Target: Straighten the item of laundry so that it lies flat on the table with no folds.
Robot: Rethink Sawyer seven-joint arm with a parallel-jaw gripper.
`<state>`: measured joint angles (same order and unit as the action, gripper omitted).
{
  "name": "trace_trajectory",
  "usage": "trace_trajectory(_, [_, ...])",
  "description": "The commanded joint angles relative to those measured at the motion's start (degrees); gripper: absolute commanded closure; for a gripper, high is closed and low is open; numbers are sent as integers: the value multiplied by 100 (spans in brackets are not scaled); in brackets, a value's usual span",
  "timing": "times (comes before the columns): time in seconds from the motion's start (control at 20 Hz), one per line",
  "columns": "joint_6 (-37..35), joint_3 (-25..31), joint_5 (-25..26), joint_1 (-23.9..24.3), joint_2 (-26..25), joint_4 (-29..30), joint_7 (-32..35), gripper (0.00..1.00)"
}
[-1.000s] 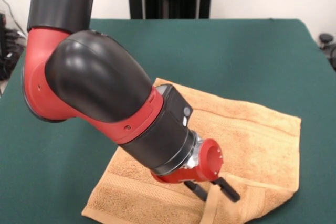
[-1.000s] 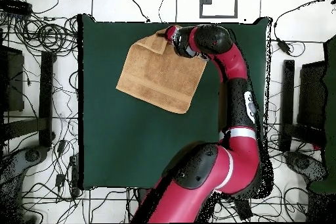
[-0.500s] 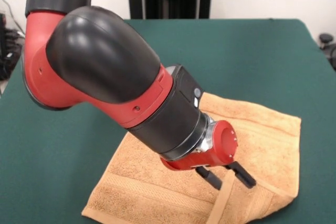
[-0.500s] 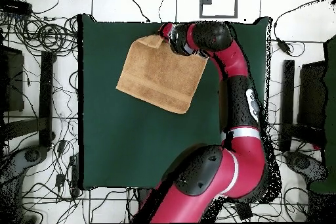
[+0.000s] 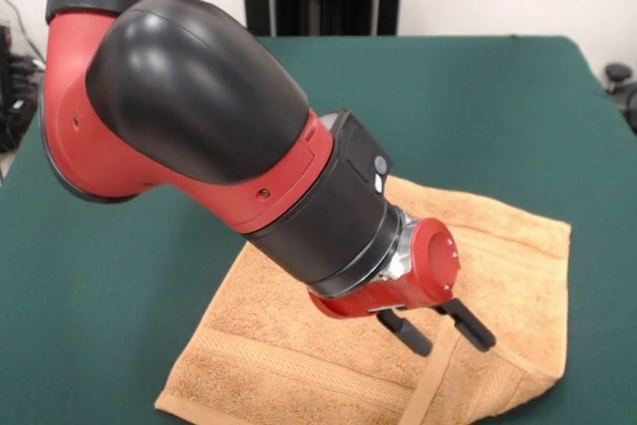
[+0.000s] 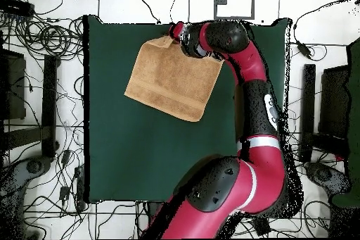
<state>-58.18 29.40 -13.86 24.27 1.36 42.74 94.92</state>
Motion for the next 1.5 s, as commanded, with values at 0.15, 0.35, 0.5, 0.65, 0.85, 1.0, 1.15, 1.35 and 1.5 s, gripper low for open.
trace_trajectory(0.15, [-240,533,-258,-93,6,870,75,0])
trace_trajectory(0.35, [-197,559,-301,-34,169,1137,109,0])
trace_trajectory(0.5, [-237,595,-351,22,303,1327,122,0])
trace_trajectory(0.65, [-305,705,-467,120,459,1610,107,0])
trace_trajectory(0.85, [-366,800,-611,200,645,1883,141,0])
trace_trajectory(1.0, [-376,868,-682,249,744,2017,184,0])
trace_trajectory(1.15, [-333,983,-778,303,806,2152,235,0])
trace_trajectory(1.35, [-259,1040,-863,361,941,2374,279,0])
trace_trajectory(1.5, [-168,1039,-876,416,1028,2561,258,0])
